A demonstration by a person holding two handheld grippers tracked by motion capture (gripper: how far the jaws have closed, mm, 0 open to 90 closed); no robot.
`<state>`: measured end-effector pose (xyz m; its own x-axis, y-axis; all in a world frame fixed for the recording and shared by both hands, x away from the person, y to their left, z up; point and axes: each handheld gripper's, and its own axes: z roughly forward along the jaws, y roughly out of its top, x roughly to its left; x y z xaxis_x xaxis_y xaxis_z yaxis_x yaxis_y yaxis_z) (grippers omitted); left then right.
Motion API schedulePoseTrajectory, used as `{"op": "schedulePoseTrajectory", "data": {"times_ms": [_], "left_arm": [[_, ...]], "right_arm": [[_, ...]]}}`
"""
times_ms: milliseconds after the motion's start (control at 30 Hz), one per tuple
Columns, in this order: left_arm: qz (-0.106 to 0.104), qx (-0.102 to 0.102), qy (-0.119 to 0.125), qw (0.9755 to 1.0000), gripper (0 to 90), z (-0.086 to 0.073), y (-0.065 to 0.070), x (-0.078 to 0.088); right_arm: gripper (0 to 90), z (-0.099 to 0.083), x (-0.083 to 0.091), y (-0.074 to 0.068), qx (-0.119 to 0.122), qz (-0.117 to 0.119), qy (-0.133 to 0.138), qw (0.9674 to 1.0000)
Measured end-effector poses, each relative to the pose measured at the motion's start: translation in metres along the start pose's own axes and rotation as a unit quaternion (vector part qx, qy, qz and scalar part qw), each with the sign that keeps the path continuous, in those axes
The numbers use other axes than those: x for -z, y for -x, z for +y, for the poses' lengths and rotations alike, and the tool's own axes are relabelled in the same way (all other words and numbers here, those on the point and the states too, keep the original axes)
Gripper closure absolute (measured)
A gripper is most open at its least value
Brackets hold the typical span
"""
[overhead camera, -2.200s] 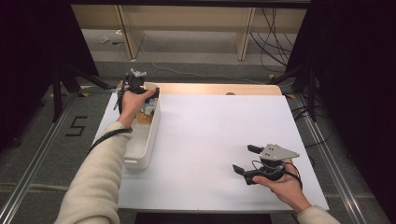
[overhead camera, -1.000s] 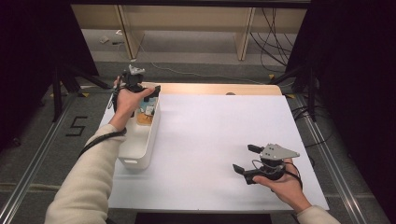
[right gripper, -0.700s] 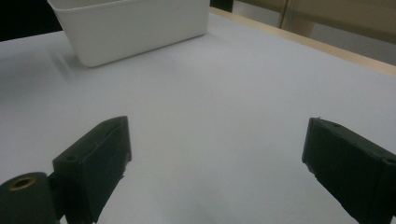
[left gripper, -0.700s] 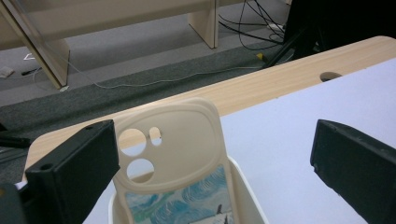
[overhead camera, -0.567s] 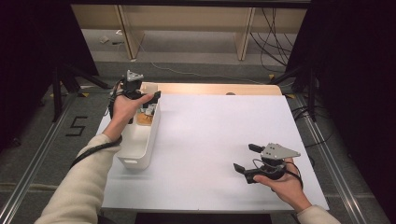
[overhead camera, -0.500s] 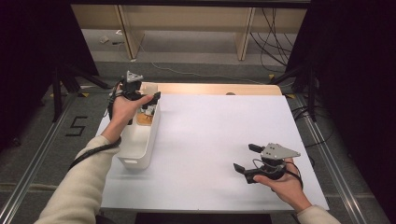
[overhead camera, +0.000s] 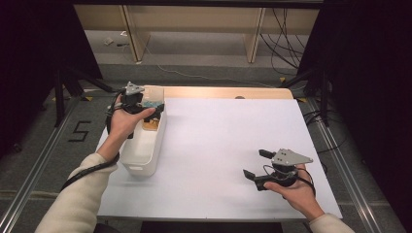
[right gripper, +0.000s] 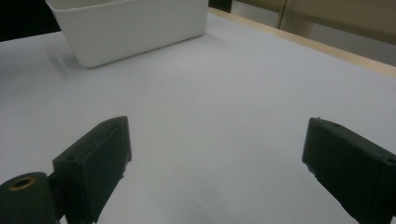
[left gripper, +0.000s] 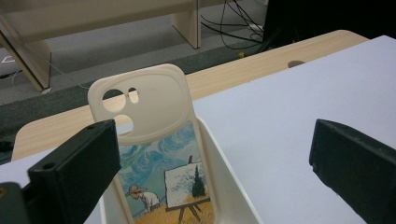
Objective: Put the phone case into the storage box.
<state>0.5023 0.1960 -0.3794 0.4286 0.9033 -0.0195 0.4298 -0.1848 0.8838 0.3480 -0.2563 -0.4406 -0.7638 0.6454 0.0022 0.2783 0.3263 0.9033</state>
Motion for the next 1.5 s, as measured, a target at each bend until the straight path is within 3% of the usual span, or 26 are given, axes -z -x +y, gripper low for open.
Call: {"op": "schedulePoseTrajectory", "data": {"times_ms": [767,1067,1500], "left_arm": [[-0.029,-0.003,0.022,0.9993,0.0,-0.032,0.013,0.037],[-0.059,-0.002,0.042,0.9974,0.0,-0.043,0.023,0.052],[-0.072,-0.019,0.049,0.9960,0.0,-0.063,0.037,0.066]], "right_arm": [[8.9,0.001,0.001,0.001,0.002,-0.002,0.003,1.0000],[8.9,0.001,0.002,0.002,0.000,-0.004,0.003,1.0000],[8.9,0.001,0.003,0.003,0.001,-0.007,0.005,1.0000]]}}
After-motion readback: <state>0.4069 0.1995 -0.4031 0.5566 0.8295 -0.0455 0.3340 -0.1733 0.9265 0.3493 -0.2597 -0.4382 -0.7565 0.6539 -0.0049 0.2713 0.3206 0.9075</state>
